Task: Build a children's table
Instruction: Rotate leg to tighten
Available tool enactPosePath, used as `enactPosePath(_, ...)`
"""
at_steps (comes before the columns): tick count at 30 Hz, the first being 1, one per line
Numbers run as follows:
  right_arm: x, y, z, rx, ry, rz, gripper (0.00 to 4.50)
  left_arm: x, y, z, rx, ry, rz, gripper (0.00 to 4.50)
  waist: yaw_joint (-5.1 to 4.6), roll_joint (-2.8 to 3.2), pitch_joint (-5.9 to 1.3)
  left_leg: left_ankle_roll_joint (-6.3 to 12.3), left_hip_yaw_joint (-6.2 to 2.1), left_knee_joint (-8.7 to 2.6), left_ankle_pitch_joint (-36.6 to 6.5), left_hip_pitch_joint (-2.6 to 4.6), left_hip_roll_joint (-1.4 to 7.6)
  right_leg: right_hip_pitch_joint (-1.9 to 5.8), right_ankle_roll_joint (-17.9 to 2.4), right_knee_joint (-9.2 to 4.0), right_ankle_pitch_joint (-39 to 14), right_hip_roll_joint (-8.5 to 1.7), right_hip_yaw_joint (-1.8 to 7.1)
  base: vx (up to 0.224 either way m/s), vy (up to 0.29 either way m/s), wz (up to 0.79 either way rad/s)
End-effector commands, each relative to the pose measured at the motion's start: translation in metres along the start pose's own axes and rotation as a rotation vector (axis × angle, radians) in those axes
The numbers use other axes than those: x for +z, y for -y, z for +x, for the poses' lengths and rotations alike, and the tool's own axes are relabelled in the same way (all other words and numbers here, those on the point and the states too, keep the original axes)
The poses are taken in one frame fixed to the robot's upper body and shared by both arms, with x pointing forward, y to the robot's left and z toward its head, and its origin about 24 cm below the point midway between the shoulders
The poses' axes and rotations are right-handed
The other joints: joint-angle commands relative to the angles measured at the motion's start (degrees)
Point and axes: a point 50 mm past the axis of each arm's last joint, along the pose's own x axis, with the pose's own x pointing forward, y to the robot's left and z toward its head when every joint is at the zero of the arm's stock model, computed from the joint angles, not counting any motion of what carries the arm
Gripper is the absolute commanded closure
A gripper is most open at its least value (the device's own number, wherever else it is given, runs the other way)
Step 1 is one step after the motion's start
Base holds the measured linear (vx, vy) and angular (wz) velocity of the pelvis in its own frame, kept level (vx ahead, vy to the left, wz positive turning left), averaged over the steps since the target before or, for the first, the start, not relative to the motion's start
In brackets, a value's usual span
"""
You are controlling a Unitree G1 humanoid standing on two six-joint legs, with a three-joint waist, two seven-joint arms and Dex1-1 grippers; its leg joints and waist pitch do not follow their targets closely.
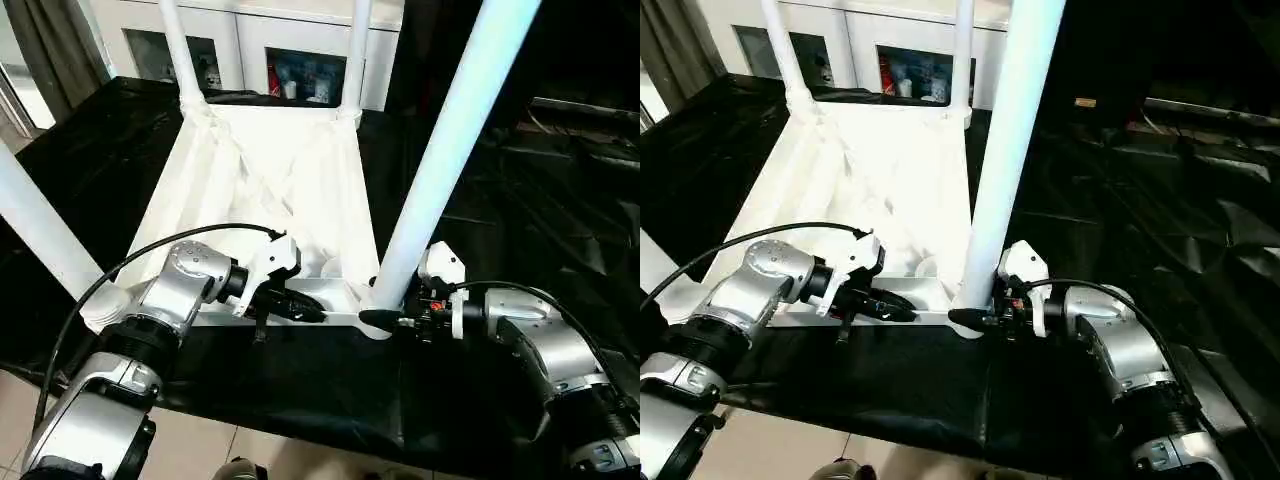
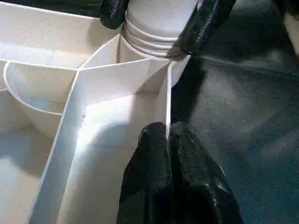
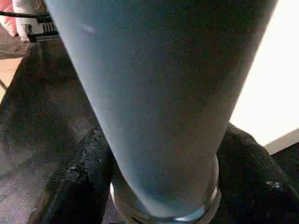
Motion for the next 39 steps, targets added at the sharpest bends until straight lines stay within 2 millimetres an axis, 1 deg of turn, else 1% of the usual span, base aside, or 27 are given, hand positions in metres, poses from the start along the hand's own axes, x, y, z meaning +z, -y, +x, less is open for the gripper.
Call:
enactPosePath(1, -0.004, 0.002, 0.005, -0.105, 0.023, 0.048, 1.81, 0.013, -0.009, 0.006, 0.125, 0.06, 0.023, 4.5, -0.07, -0.49, -3.79, 3.98, -0.87, -3.69, -9.24, 1.13, 2.7, 2.78, -16.28, -3.48, -4.59, -3.11, 2.18, 0.0, 0.0, 0.0)
enactPosePath(3, -0.007, 0.006, 0.009, -0.185, 0.024, 0.066, 1.81, 0.015, -0.013, 0.011, 0.175, 0.068, 0.014, 4.5, -0.23, -0.52, -3.74, 3.4, -0.96, -3.79, -10.08, 1.12, 2.64, 2.76, -15.83, -3.68, -6.37, -3.15, 2.16, 0.0, 0.0, 0.0)
enactPosePath(4, -0.008, 0.007, 0.01, -0.212, 0.023, 0.071, 1.81, 0.016, -0.014, 0.012, 0.192, 0.072, 0.009, 4.5, -0.39, -0.59, -3.68, 2.31, -0.99, -3.85, -11.51, 1.24, 2.5, 2.68, -14.84, -4.11, -9.91, -3.16, 2.13, 0.0, 0.0, 0.0)
enactPosePath(5, -0.009, 0.009, 0.012, -0.241, 0.022, 0.076, 1.82, 0.017, -0.015, 0.015, 0.208, 0.075, 0.004, 4.5, -0.4, -0.62, -3.65, 2.09, -1.07, -3.9, -11.84, 1.16, 2.48, 2.78, -14.45, -4.17, -10.8, -3.18, 2.11, 0.0, 0.0, 0.0)
enactPosePath(6, -0.013, 0.013, 0.018, -0.356, 0.023, 0.108, 1.82, 0.02, -0.018, 0.025, 0.273, 0.09, -0.019, 4.5, -0.61, -0.55, -3.51, 1.58, -0.98, -3.96, -12.21, 1.19, 2.49, 2.5, -13.81, -4.36, -11.94, -3.09, 2.19, 0.0, 0.0, 0.0)
enactPosePath(7, -0.015, 0.017, 0.024, -0.443, 0.03, 0.141, 1.82, 0.023, -0.02, 0.034, 0.312, 0.099, -0.035, 4.5, -0.89, -0.58, -3.23, 0.68, -1.08, -4.16, -14.1, 1.34, 2.39, 2.34, -13.22, -4.71, -15.07, -3.04, 2.13, 0.0, 0.0, 0.0)
enactPosePath(8, -0.017, 0.018, 0.029, -0.509, 0.043, 0.182, 1.82, 0.026, -0.022, 0.041, 0.347, 0.107, -0.051, 4.5, -0.96, -0.67, -3.33, 0.23, -1.14, -4.18, -14.72, 1.32, 2.3, 2.5, -12.73, -4.79, -16.55, -3.05, 2.08, 0.0, 0.0, 0.0)
enactPosePath(9, -0.017, 0.018, 0.035, -0.563, 0.058, 0.226, 1.82, 0.031, -0.023, 0.049, 0.377, 0.119, -0.067, 4.5, -1.01, -0.66, -3.34, -0.16, -1.22, -4.22, -15.28, 1.37, 2.29, 2.45, -12.18, -4.93, -17.95, -3.17, 2.11, 0.0, 0.0, 0.0)
enactPosePath(10, -0.018, 0.018, 0.039, -0.6, 0.065, 0.252, 1.82, 0.034, -0.023, 0.055, 0.394, 0.13, -0.077, 4.5, -1.14, -0.71, -3.37, -0.68, -1.33, -4.29, -16.23, 1.61, 2.25, 2.29, -10.98, -5.27, -20.14, -3.13, 2.14, 0.0, 0.0, 0.0)
enactPosePath(11, -0.018, 0.018, 0.044, -0.642, 0.07, 0.283, 1.82, 0.039, -0.023, 0.063, 0.41, 0.138, -0.084, 4.5, -1.22, -0.71, -3.35, -0.59, -1.31, -4.32, -16.11, 1.55, 2.29, 2.23, -10.82, -5.31, -19.91, -3.13, 2.23, 0.0, 0.0, 0.0)
enactPosePath(12, -0.018, 0.018, 0.044, -0.642, 0.07, 0.283, 1.82, 0.039, -0.023, 0.063, 0.41, 0.138, -0.084, 4.5, -1.22, -0.74, -3.38, -0.19, -1.37, -4.33, -16.06, 1.54, 2.21, 2.27, -10.49, -5.4, -19.63, -3.06, 2.19, 0.0, 0.0, 0.0)
enactPosePath(13, -0.018, 0.018, 0.047, -0.67, 0.071, 0.301, 1.82, 0.041, -0.022, 0.068, 0.42, 0.143, -0.086, 4.5, -1.19, -0.48, -3.43, 0.04, -1.36, -4.32, -15.64, 1.46, 2.2, 2.34, -10.44, -5.31, -18.79, -3.04, 2.27, 0.0, 0.0, 0.0)
enactPosePath(16, -0.012, 0.01, 0.064, -0.66, 0.075, 0.268, 1.82, 0.051, -0.015, 0.087, 0.387, 0.15, -0.058, 4.5, -1.2, -0.45, -3.62, 1.25, -1.15, -4.13, -13.54, 1.29, 2.11, 2.42, -11.13, -5.02, -13.84, -2.86, 2.32, 0.0, 0.0, 0.0)
enactPosePath(17, -0.011, 0.009, 0.065, -0.658, 0.076, 0.263, 1.82, 0.052, -0.015, 0.087, 0.385, 0.149, -0.055, 4.5, -1.12, -0.45, -3.62, 1.46, -1.14, -4.11, -13.39, 1.27, 2.06, 2.49, -11.18, -5.01, -13.71, -2.91, 2.32, 0.0, 0.0, 0.0)
enactPosePath(18, -0.009, 0.008, 0.068, -0.655, 0.08, 0.232, 1.82, 0.053, -0.013, 0.091, 0.367, 0.149, -0.042, 4.5, -1.07, -0.08, -3.63, 1.71, -1.22, -4.16, -13.34, 1.19, 2.05, 2.58, -11.14, -5.03, -13.95, -3.0, 2.3, 0.0, 0.0, 0.0)
enactPosePath(20, -0.007, 0.009, 0.068, -0.65, 0.098, 0.229, 1.82, 0.052, -0.013, 0.09, 0.359, 0.145, -0.036, 4.5, -1.17, -0.26, -3.58, 1.82, -1.19, -4.22, -13.92, 1.19, 2.05, 2.55, -11.0, -5.15, -14.57, -2.91, 2.26, 0.0, 0.0, 0.0)
enactPosePath(21, -0.006, 0.01, 0.067, -0.645, 0.111, 0.229, 1.48, 0.051, -0.013, 0.089, 0.354, 0.142, -0.033, 4.5, -1.12, -0.18, -3.57, 1.82, -1.24, -4.25, -14.17, 1.21, 2.07, 2.56, -10.96, -5.2, -14.98, -2.97, 2.24, 0.0, 0.0, 0.0)
enactPosePath(22, -0.004, 0.011, 0.064, -0.636, 0.124, 0.229, 1.27, 0.049, -0.012, 0.086, 0.335, 0.138, -0.028, 4.5, -1.15, -0.13, -3.55, 1.75, -1.28, -4.35, -14.91, 1.29, 2.13, 2.49, -10.81, -5.27, -15.73, -2.93, 2.23, 0.0, 0.0, 0.0)
enactPosePath(25, 0.002, 0.012, 0.053, -0.517, 0.143, 0.172, 0.94, 0.038, -0.012, 0.073, 0.281, 0.114, -0.015, 4.5, -1.16, -0.17, -3.66, 2.21, -1.33, -4.32, -14.7, 1.08, 2.16, 2.7, -10.94, -5.1, -14.53, -2.95, 2.24, 0.0, 0.0, 0.0)
enactPosePath(26, 0.004, 0.011, 0.05, -0.48, 0.139, 0.139, 0.94, 0.034, -0.011, 0.069, 0.269, 0.105, -0.011, 4.5, -1.2, -0.24, -3.68, 2.69, -1.28, -4.25, -13.96, 0.96, 2.19, 2.83, -11.31, -4.95, -12.72, -2.91, 2.24, 0.0, 0.0, 0.0)
enactPosePath(28, 0.007, 0.007, 0.043, -0.37, 0.13, 0.074, 0.94, 0.026, -0.01, 0.06, 0.231, 0.081, -0.002, 4.5, -1.18, -0.27, -3.61, 3.49, -1.26, -4.21, -13.31, 0.86, 2.2, 2.99, -12.01, -4.89, -11.62, -2.97, 2.16, 0.0, 0.0, 0.0)
enactPosePath(30, 0.007, 0.004, 0.034, -0.27, 0.112, 0.036, 0.94, 0.019, -0.008, 0.05, 0.186, 0.067, 0.006, 4.5, -1.23, -0.29, -3.54, 4.01, -1.21, -4.15, -13.71, 0.83, 2.24, 3.03, -12.18, -4.92, -12.23, -3.02, 2.19, 0.0, 0.0, 0.0)
enactPosePath(31, 0.006, 0.001, 0.026, -0.196, 0.089, 0.003, 0.94, 0.014, -0.005, 0.041, 0.133, 0.064, 0.021, 4.5, -1.2, -0.22, -3.56, 4.0, -1.27, -4.21, -13.79, 0.9, 2.35, 3.04, -12.32, -4.88, -12.34, -3.08, 2.2, 0.0, 0.0, 0.0)
enactPosePath(33, 0.006, 0.001, 0.024, -0.178, 0.082, -0.005, 0.94, 0.013, -0.004, 0.039, 0.114, 0.064, 0.028, 4.5, -1.36, -0.26, -3.59, 4.18, -1.25, -4.19, -13.6, 0.85, 2.45, 2.98, -12.85, -4.72, -11.81, -3.02, 2.23, 0.0, 0.0, 0.0)
enactPosePath(34, 0.007, -0.001, 0.017, -0.111, 0.074, -0.007, 0.94, 0.011, 0.0, 0.031, 0.059, 0.064, 0.027, 4.5, -1.41, -0.2, -3.62, 4.07, -1.2, -4.18, -13.51, 1.04, 2.55, 2.83, -13.65, -4.62, -11.19, -2.98, 2.21, 0.0, 0.0, 0.0)
enactPosePath(38, 0.007, -0.004, 0.005, 0.005, 0.038, -0.025, 0.94, 0.001, 0.003, 0.012, -0.015, 0.02, 0.007, 4.5, -0.96, 0.07, -3.67, 4.33, -1.01, -4.17, -12.5, 1.27, 2.88, 2.76, -15.11, -4.13, -8.41, -2.83, 2.19, 0.0, 0.0, 0.0)
enactPosePath(39, 0.006, -0.005, 0.004, 0.015, 0.032, -0.023, 0.94, 0.0, 0.003, 0.009, -0.022, 0.013, 0.006, 4.5, -0.91, 0.12, -3.6, 4.32, -0.98, -4.18, -12.36, 1.18, 2.9, 2.7, -15.31, -4.03, -7.99, -2.77, 2.16, 0.0, 0.0, 0.0)
